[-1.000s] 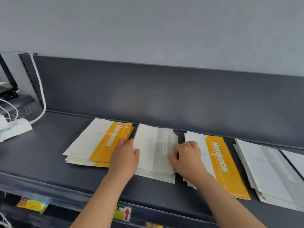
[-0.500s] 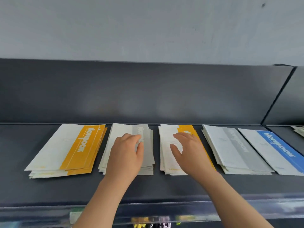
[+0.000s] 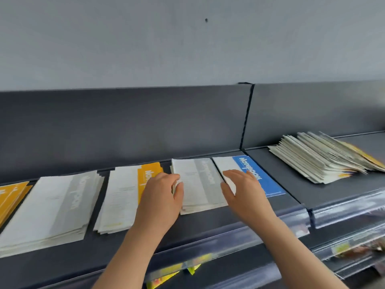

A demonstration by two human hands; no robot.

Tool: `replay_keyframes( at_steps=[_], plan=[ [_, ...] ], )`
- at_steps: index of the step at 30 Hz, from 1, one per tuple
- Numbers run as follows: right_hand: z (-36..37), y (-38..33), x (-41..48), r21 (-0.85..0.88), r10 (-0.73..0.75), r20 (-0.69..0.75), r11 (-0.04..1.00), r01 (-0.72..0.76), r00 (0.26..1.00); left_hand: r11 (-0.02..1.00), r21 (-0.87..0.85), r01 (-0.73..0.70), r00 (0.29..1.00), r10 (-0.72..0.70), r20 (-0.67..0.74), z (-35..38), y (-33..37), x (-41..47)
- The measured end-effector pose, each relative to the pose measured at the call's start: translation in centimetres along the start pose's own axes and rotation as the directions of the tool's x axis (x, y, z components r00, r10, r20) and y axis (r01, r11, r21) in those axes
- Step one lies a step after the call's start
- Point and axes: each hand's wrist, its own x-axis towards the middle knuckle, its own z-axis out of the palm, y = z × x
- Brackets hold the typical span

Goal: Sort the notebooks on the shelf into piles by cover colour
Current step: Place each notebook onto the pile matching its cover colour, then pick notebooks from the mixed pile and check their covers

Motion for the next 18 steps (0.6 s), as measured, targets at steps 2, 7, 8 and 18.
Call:
replay_keyframes(
  at_steps=[2, 7, 8, 18],
  plan=[
    [-2.0, 3.6, -0.3, -0.015, 0.014, -0.001, 1.000, -0.014, 1.000, 1.000, -0.023, -0.004, 1.000, 0.004, 0.007, 2.4, 2.9, 0.1],
    [-6.4, 12.7, -0.6, -0.054, 0.046, -0.022, 0.997, -0.047, 0.999, 0.998, -0.051, -0.020, 0.999, 0.022, 0.042, 8.3, 10.6, 1.0],
    [-7.1, 14.3, -0.6, -0.059, 0.053, -0.029, 0.997, -0.055, 0.998, 0.998, -0.057, -0.020, 0.999, 0.022, 0.040, 9.5, 12.0, 1.3],
    [-11.8, 26.7, 0.3, -0.083, 0.158, -0.090, 0.983, -0.165, 0.983, 0.990, -0.103, -0.093, 0.990, 0.104, 0.098, 19.1, 20.7, 4.6]
  ],
)
